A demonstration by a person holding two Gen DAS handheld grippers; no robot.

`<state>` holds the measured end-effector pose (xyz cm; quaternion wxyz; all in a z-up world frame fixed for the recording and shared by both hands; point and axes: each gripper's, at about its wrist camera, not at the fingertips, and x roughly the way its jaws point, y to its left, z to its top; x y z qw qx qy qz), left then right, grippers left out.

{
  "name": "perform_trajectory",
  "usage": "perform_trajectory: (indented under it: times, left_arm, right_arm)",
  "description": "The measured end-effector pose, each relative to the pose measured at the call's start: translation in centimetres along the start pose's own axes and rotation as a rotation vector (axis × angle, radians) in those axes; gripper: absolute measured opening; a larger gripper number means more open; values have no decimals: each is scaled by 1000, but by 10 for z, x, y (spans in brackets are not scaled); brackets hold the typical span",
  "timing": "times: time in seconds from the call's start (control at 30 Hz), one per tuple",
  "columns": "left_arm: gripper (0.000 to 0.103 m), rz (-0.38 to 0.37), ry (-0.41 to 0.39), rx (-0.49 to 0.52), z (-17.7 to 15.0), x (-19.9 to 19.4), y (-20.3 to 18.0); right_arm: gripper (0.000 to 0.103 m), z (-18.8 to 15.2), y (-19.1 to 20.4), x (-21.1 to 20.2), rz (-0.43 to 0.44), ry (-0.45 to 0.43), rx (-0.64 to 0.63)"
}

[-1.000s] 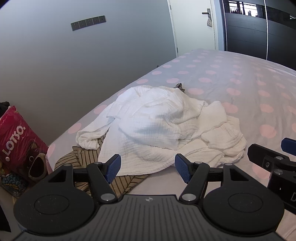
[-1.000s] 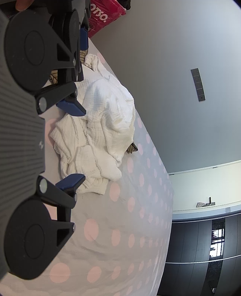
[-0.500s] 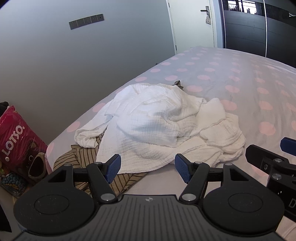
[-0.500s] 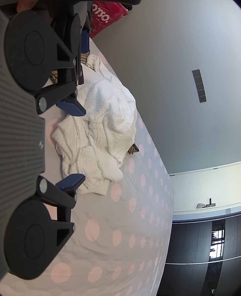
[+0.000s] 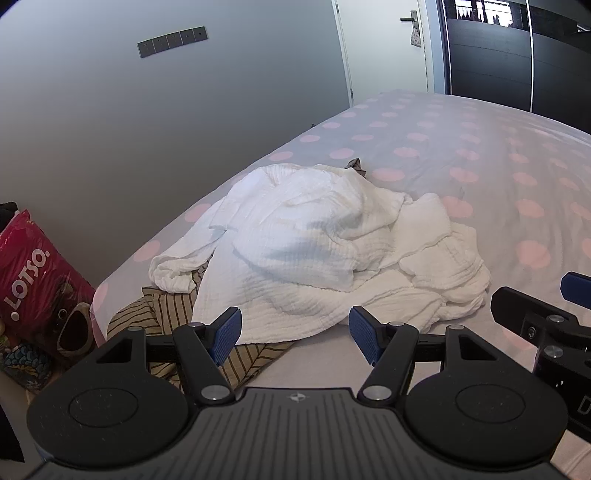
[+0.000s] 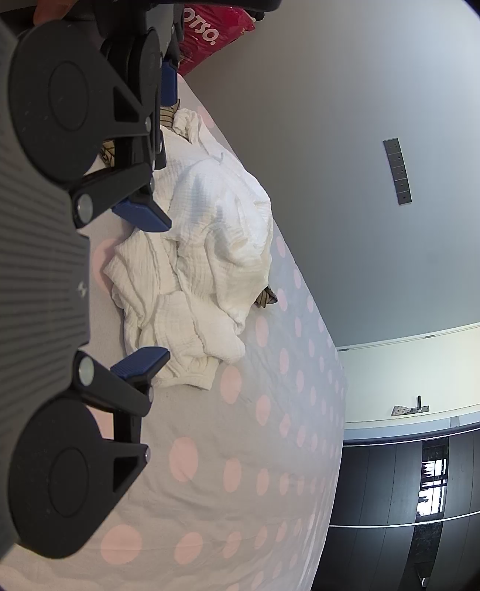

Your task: Fold clothes

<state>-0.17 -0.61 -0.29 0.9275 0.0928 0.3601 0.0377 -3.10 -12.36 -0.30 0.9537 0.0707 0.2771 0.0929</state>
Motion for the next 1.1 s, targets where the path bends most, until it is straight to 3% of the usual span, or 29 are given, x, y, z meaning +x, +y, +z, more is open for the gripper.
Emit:
perform_trajectory:
  times: [0.4, 0.73, 0.93, 1.1]
  left_arm:
    - [63, -3, 11, 2, -1, 3, 1]
    - [63, -46, 87, -8, 8, 28, 25]
    - [63, -98, 96, 52, 34, 64, 36]
    - [63, -106, 70, 75, 46, 108, 42]
  right_arm:
    - [71, -3, -1, 3, -7, 14, -5]
    - [71, 1, -6, 39, 18, 85, -98]
    - [71, -4, -13, 77, 12, 135, -186]
    - [70, 1, -37, 111, -35, 168, -173]
